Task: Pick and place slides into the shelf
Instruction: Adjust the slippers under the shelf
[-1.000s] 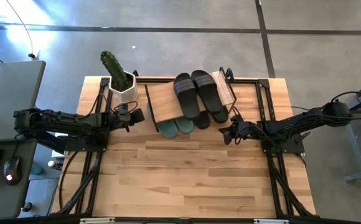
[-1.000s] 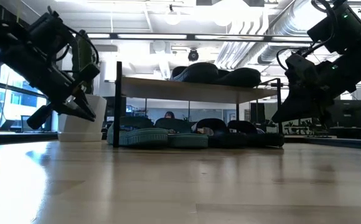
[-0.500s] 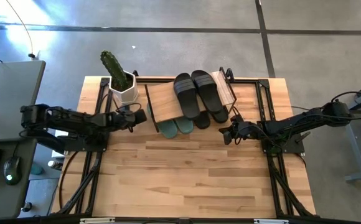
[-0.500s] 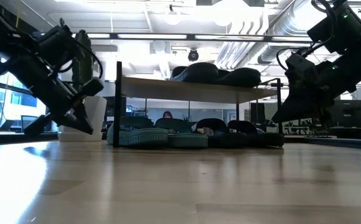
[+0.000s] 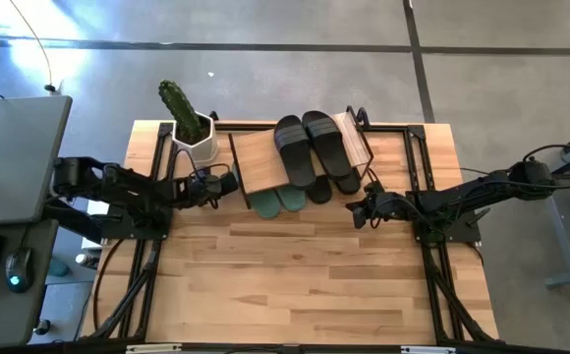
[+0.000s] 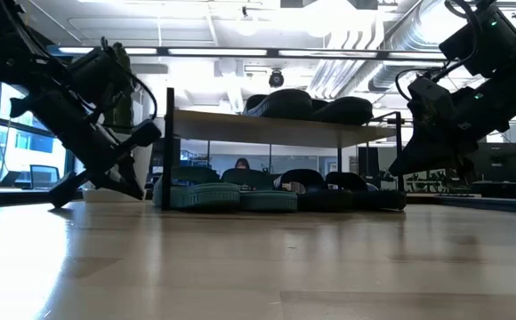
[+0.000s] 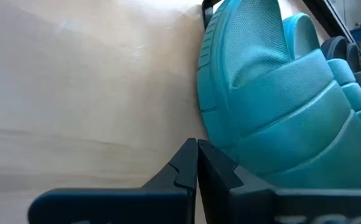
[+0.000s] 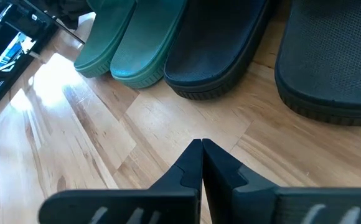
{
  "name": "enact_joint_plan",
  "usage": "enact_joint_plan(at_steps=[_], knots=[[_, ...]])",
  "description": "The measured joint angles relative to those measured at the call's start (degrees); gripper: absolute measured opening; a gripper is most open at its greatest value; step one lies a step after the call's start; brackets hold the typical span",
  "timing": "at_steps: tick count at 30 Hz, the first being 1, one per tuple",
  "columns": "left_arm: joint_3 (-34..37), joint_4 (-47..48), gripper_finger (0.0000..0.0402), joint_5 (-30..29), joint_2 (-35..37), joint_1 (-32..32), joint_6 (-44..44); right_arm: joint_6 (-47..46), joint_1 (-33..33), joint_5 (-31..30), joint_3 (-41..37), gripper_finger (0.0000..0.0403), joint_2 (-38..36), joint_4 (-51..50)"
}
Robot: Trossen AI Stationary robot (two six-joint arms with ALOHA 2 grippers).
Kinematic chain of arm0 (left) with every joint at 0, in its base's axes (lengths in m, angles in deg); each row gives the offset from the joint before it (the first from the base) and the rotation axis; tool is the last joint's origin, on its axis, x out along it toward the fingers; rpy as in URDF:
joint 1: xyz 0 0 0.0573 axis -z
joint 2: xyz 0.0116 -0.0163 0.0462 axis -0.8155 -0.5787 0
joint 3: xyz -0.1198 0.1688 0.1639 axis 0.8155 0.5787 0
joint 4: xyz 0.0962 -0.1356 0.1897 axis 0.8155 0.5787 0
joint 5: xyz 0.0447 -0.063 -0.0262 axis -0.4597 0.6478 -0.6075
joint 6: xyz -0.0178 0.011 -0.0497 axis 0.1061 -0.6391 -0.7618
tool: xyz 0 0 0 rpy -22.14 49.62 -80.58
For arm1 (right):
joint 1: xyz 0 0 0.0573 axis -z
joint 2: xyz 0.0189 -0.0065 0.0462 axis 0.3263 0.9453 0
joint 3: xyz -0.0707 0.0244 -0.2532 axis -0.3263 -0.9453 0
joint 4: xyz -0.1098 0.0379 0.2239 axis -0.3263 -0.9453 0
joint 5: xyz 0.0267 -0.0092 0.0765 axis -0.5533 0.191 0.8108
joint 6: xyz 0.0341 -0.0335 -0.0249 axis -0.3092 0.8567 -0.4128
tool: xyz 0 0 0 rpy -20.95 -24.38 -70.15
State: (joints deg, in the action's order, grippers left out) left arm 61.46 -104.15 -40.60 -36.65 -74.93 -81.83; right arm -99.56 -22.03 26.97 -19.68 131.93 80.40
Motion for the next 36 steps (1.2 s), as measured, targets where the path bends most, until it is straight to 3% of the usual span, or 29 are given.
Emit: enact_joint_plan(at_steps=[25, 36], knots=[[-1.7, -6.8, 0.0, -7.0, -5.8, 0.1, -0.6, 0.0, 0.0, 0.4, 0.0, 0.0, 0.0, 0.0], [-1.6, -6.4, 0.0, -9.2, -6.0, 0.0, 6.8, 0.4, 0.0, 0.8, 0.0, 0.0, 0.0, 0.0]])
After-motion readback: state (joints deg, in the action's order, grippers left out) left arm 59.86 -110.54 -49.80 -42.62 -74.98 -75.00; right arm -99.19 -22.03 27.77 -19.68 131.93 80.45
